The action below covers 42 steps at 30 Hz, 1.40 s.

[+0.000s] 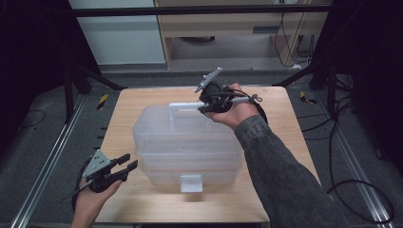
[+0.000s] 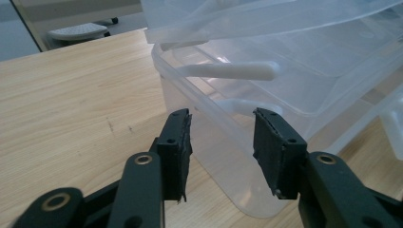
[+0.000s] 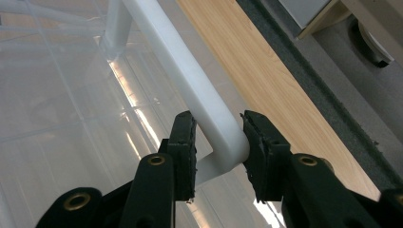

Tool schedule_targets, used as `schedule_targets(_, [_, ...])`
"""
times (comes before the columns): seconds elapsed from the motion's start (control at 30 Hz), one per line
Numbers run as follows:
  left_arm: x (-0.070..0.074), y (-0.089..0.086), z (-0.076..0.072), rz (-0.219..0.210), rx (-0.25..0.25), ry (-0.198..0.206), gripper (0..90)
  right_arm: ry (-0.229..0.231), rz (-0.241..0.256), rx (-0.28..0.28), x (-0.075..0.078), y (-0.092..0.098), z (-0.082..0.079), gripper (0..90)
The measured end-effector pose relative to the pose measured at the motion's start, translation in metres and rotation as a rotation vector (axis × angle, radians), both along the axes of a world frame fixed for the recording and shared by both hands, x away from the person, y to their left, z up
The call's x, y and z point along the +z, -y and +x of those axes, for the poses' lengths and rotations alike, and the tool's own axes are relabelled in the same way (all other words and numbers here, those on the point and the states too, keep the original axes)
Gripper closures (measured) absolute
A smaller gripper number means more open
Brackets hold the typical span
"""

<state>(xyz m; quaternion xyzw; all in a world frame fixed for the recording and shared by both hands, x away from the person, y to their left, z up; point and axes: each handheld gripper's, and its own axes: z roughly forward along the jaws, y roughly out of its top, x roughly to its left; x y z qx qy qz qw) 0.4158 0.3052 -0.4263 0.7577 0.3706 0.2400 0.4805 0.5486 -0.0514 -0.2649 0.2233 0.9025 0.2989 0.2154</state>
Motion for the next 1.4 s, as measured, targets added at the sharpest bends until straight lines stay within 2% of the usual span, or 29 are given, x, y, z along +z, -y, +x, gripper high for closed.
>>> schedule_targets(0.27, [0.003,0.001,0.007,0.019,0.000,0.003,60.2,-0.011,0.001,-0.005,0.002,0.000,0.004,65.9])
schedule_targets(0.73, [0.005,0.003,0.010,0.014,0.004,0.013,60.1,-0.026,-0.022,-0.012,0.007,-0.003,0.012,65.9])
schedule_targets(1.07, [0.007,0.005,0.013,0.011,0.008,0.018,60.2,-0.034,-0.019,-0.017,0.008,-0.003,0.016,65.8])
schedule_targets(1.13, [0.009,0.005,0.014,0.027,0.020,0.035,60.9,-0.035,-0.019,-0.018,0.008,-0.003,0.017,65.8])
schedule_targets(1.3, [0.016,0.006,0.016,0.001,0.020,0.045,61.2,-0.039,-0.019,-0.021,0.009,-0.003,0.019,65.8])
schedule_targets(1.4, [0.017,0.008,0.018,0.002,0.015,0.048,61.2,-0.041,-0.019,-0.024,0.009,-0.003,0.020,65.7])
